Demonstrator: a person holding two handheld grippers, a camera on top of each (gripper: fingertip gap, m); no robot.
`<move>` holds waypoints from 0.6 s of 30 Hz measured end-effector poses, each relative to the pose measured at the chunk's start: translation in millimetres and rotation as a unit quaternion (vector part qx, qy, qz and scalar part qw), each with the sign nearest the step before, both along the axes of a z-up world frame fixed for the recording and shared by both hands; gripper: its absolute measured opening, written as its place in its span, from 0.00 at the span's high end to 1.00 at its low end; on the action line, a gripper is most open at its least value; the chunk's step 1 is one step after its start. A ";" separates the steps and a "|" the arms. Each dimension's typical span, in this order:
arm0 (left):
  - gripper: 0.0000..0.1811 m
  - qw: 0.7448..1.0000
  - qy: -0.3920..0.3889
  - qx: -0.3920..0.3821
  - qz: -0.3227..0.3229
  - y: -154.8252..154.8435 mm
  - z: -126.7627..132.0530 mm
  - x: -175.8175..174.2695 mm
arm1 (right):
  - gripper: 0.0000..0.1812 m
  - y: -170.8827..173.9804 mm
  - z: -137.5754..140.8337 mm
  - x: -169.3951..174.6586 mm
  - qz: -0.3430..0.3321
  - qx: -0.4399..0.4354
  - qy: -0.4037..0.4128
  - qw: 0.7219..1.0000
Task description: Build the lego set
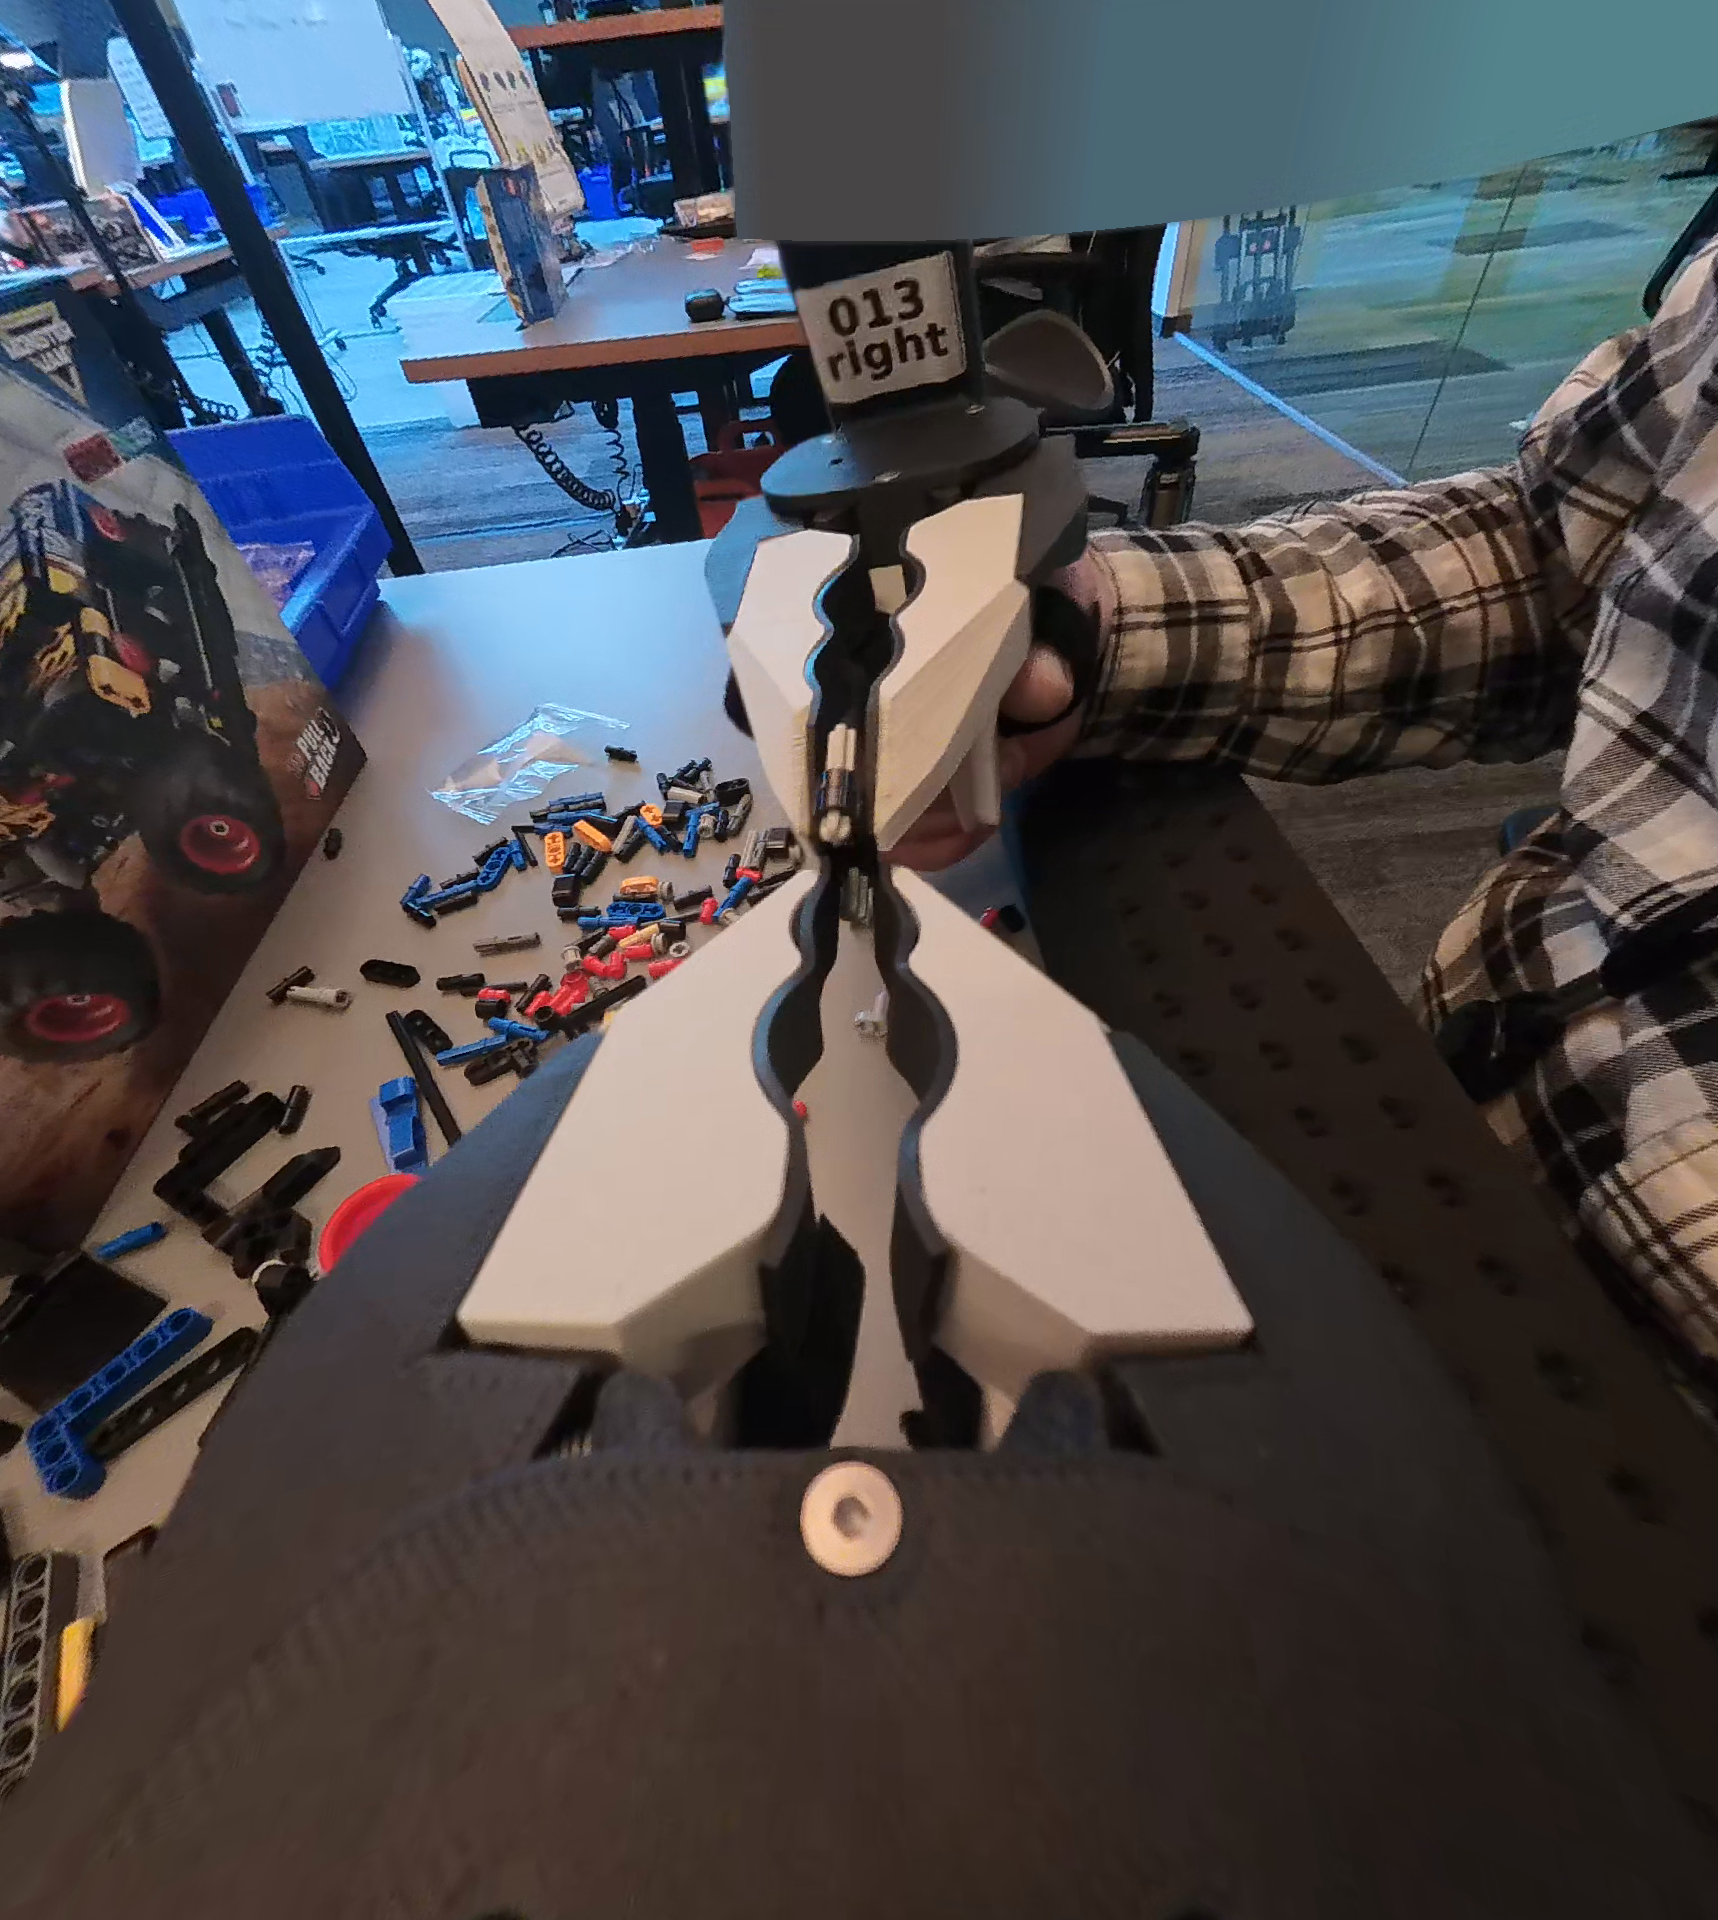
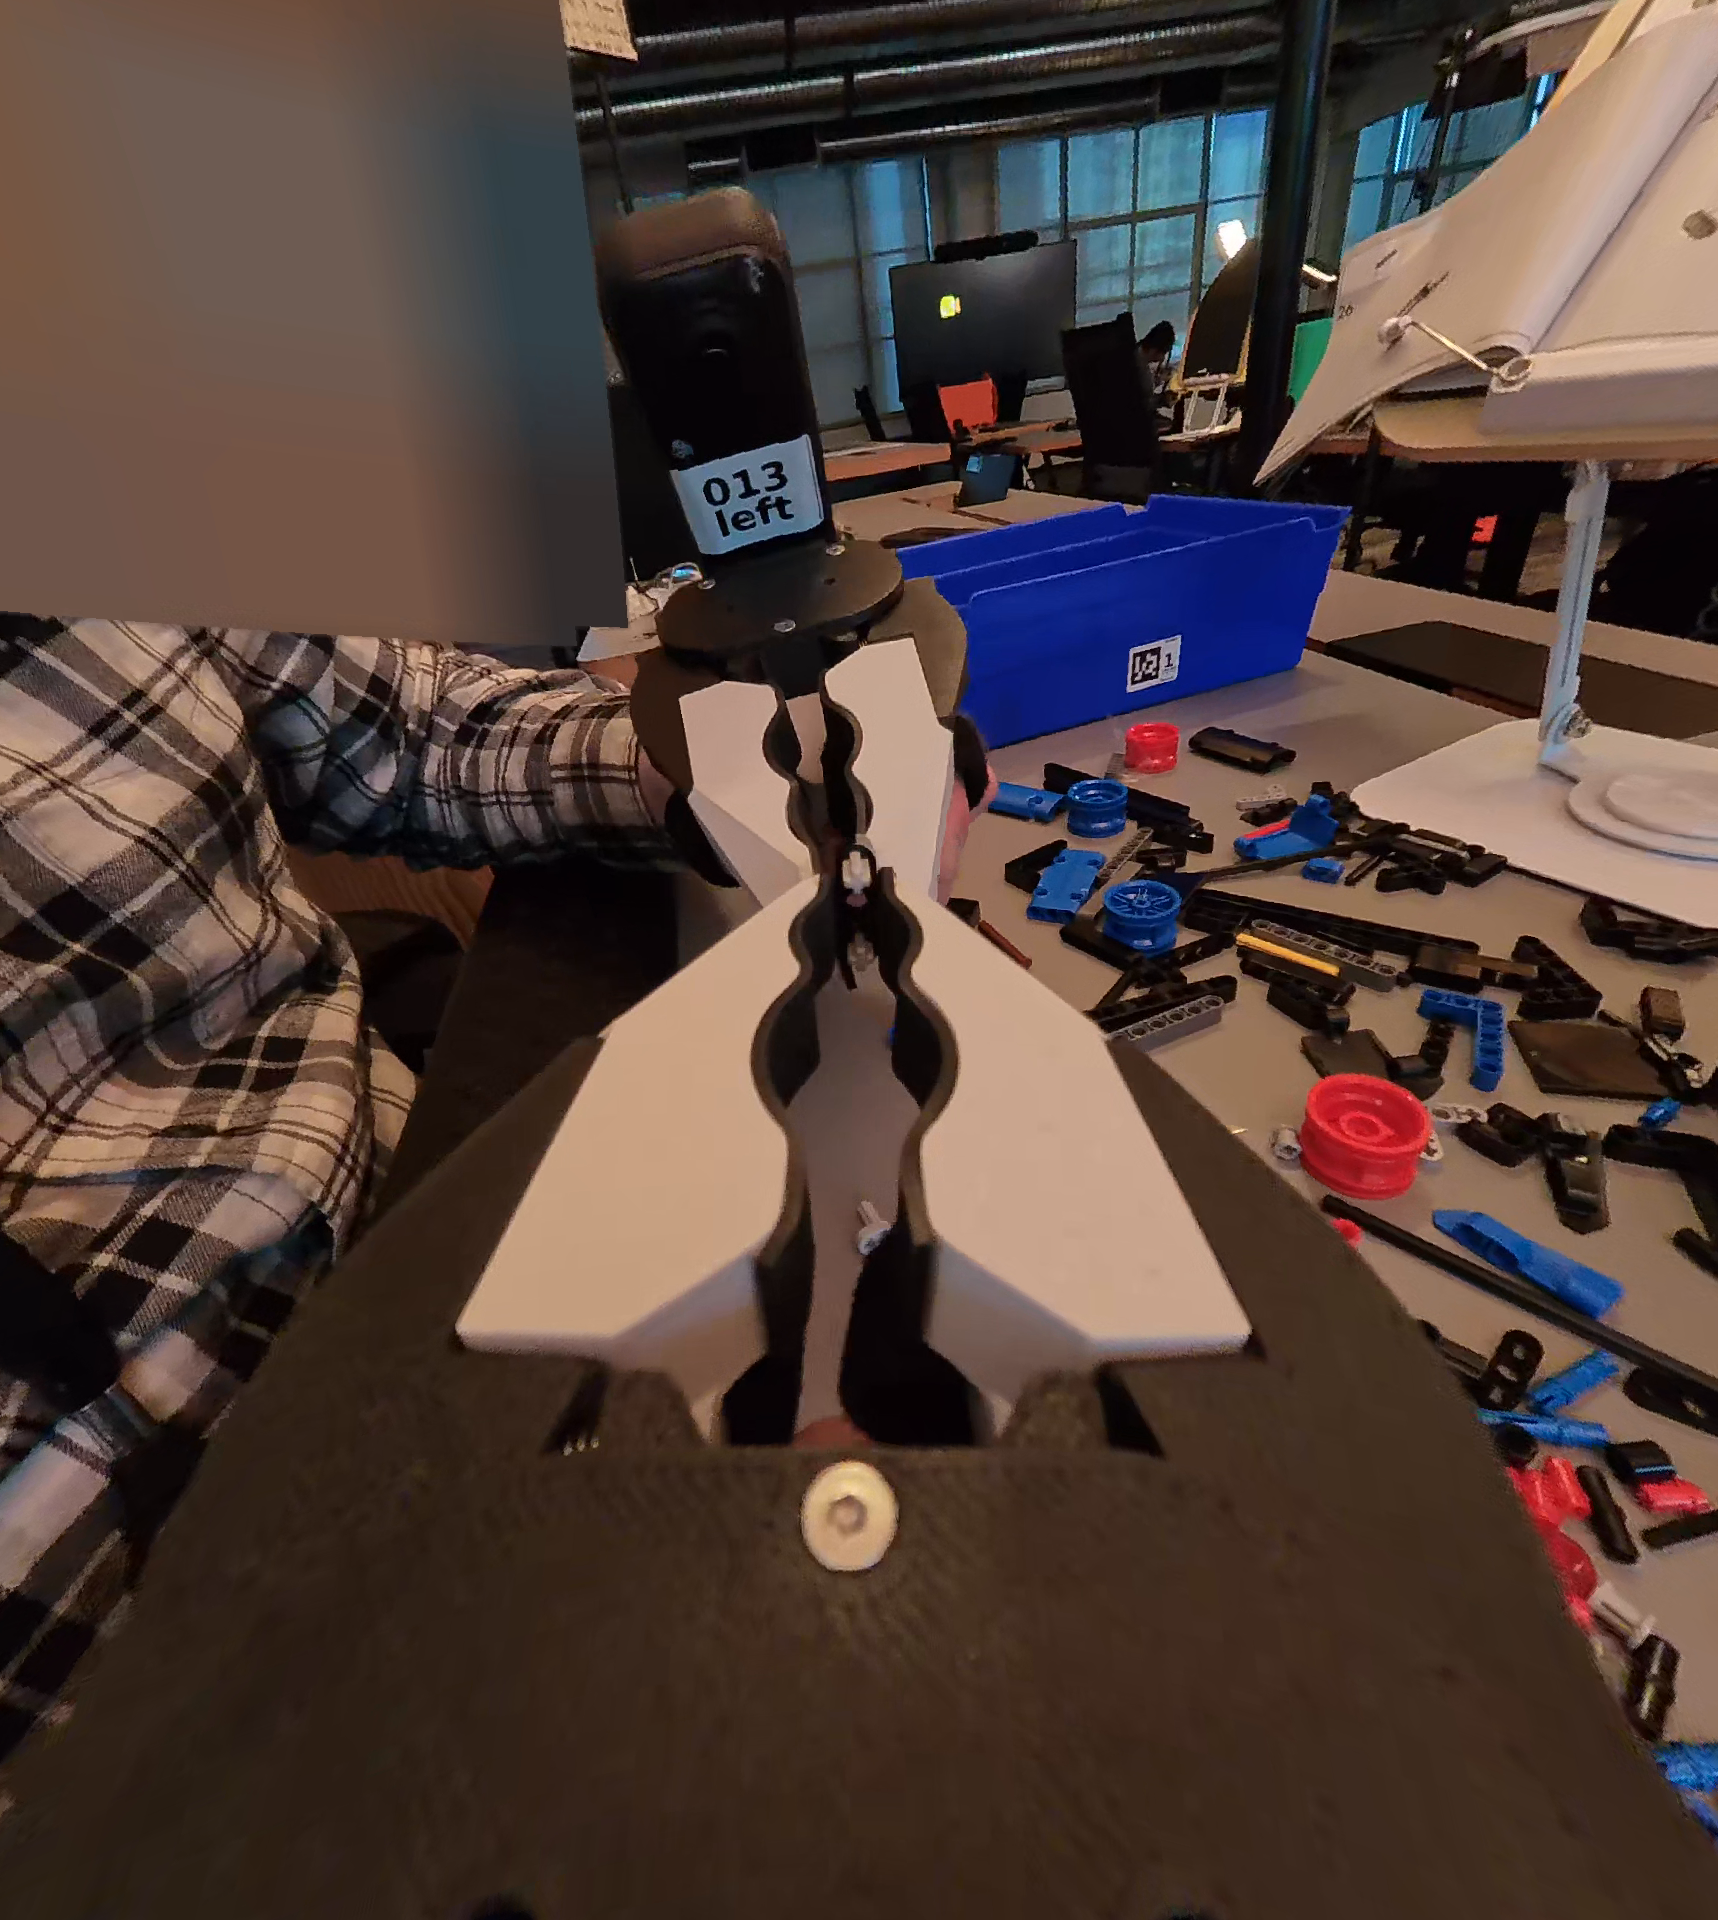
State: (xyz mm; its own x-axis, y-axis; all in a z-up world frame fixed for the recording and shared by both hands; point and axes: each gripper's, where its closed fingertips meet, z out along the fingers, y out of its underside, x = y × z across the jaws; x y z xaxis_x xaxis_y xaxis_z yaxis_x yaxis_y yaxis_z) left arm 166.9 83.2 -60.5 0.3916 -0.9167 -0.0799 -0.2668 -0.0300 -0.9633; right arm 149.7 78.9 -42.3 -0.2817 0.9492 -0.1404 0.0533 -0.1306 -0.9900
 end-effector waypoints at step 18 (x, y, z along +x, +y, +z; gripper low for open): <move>1.00 0.999 -0.053 -0.008 0.011 3.7 19.2 -28.2 | 0.97 24.4 -1.7 24.7 -0.029 0.037 -0.016 0.999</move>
State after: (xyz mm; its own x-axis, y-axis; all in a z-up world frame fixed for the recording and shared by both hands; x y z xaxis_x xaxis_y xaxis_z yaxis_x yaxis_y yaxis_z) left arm 138.7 86.9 -41.3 0.4173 -0.9085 -0.0224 -0.1633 -0.0508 -0.9853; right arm 174.4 103.3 -44.0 -0.2232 0.9717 -0.0776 0.0804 -0.0610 -0.9949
